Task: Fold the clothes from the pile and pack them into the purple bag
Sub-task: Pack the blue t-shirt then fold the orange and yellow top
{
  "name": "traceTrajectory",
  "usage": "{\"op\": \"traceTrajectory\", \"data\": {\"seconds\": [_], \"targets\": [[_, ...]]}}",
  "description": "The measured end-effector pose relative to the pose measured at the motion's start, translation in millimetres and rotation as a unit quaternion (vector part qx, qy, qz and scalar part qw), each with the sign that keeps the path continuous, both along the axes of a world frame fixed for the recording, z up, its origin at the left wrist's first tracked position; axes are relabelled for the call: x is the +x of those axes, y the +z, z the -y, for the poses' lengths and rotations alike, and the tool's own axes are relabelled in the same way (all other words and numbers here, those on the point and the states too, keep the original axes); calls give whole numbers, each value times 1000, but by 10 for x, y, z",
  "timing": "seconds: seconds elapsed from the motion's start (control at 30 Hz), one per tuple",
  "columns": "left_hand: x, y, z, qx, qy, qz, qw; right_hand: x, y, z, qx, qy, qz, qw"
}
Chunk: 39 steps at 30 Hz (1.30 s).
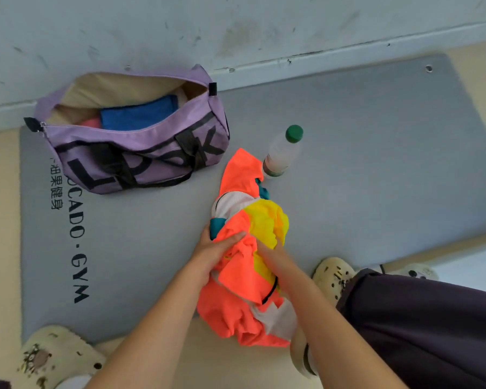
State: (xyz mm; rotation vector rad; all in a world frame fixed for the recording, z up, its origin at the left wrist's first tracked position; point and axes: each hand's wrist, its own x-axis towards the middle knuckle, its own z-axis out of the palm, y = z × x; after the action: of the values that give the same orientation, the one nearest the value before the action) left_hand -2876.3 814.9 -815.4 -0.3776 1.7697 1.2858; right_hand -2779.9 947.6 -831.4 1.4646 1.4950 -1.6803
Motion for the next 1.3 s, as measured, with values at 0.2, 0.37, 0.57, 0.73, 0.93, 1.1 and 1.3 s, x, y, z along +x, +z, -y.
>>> {"op": "traceTrajectory", "data": {"seconds": [0.2,0.37,0.57,0.73,0.93,1.1,1.3], "targets": [[-463,384,232,107,89,-98,985,-485,466,33,-44,22,-215,975],[-779,286,33,-27,-46,-228,972,-783,725,-587,180,148,-116,965],[-789,-3,-274,-123,-270,-228,927,-1011,797,-1266,367,42,-174,913],[-777,-237,-342,-185,-358,-163,900,-1337,674,-1437,370,135,-188,900],[-915,-350,-452,-181,-363,-112,907,-1703,723,-1690,377,103,-237,889],[-999,-369,-538,-180,-360,-79,912,-2267,811,-1663,403,89,-287,864],[-1033,-317,-538,-167,-363,-53,915,-2807,598,-1383,412,193,-266,850]]}}
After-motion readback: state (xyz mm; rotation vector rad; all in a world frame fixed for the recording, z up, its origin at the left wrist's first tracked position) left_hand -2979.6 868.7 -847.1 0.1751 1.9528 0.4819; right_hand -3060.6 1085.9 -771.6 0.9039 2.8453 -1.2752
